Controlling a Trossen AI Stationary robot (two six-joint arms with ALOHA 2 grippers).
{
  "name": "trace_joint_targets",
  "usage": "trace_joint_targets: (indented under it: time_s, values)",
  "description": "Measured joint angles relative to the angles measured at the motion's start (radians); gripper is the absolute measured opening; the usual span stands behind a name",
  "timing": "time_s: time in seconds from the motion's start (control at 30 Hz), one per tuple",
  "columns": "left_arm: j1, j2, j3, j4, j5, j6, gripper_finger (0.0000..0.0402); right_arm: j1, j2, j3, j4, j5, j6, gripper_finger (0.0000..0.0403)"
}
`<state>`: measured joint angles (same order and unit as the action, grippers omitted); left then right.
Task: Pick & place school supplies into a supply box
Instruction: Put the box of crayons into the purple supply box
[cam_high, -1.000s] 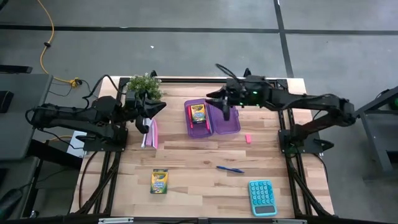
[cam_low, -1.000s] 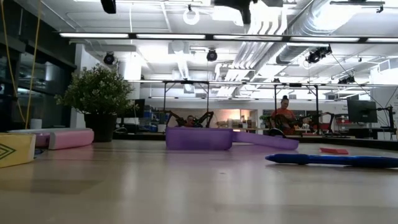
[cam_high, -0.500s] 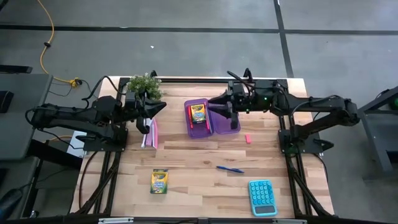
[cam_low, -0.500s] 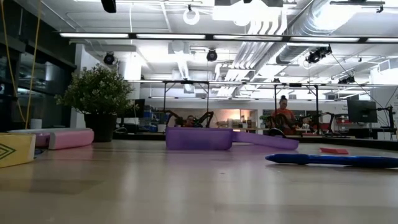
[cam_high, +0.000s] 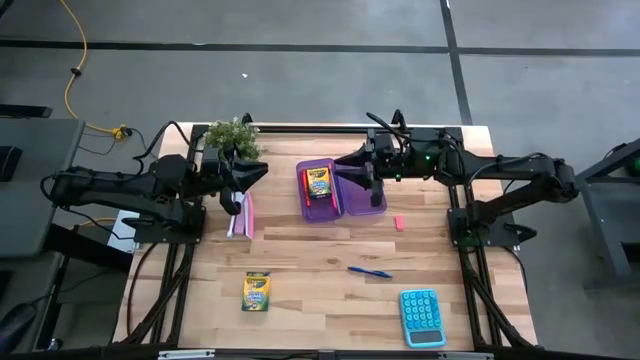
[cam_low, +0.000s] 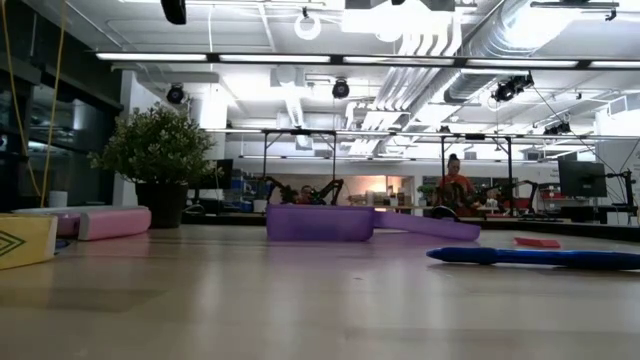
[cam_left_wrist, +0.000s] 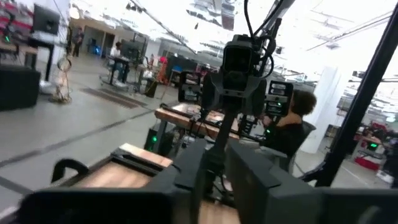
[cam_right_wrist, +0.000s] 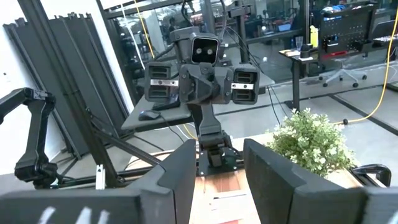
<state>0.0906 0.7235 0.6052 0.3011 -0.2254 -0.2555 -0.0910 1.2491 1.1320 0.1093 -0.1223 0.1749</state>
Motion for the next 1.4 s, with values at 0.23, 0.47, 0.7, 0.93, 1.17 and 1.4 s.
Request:
trace_joint_targets:
  time_s: [0.23,0.47,0.7,0.93,1.17,1.4]
  values:
    - [-0.016,0.000,0.059,-0.231,0.122,-0.204,0.0171,0.000,0.000,0.000,-0.003,0.014,0.000,0.0126]
    - [-0.232,0.019,0.084,-0.573,0.308,-0.598,0.0223,0.000,0.000,0.000,-0.016,0.016,0.000,0.0126]
    - [-0.645,0.131,0.084,-0.879,-0.032,-1.219,0.0218,-0.001,0.000,0.000,-0.024,0.016,-0.019,0.0126]
    - [-0.899,0.394,0.084,-0.926,-0.138,-1.821,0.0216,-0.018,0.000,0.000,-0.060,0.016,-0.015,0.0126]
    - [-0.842,0.601,0.083,-0.772,-0.065,-1.813,0.0216,-0.046,0.001,-0.001,-0.068,0.015,0.006,0.0126]
    - [-0.824,0.701,0.083,-0.771,0.085,-1.836,0.0216,-0.056,0.001,-0.001,-0.068,0.015,0.005,0.0126]
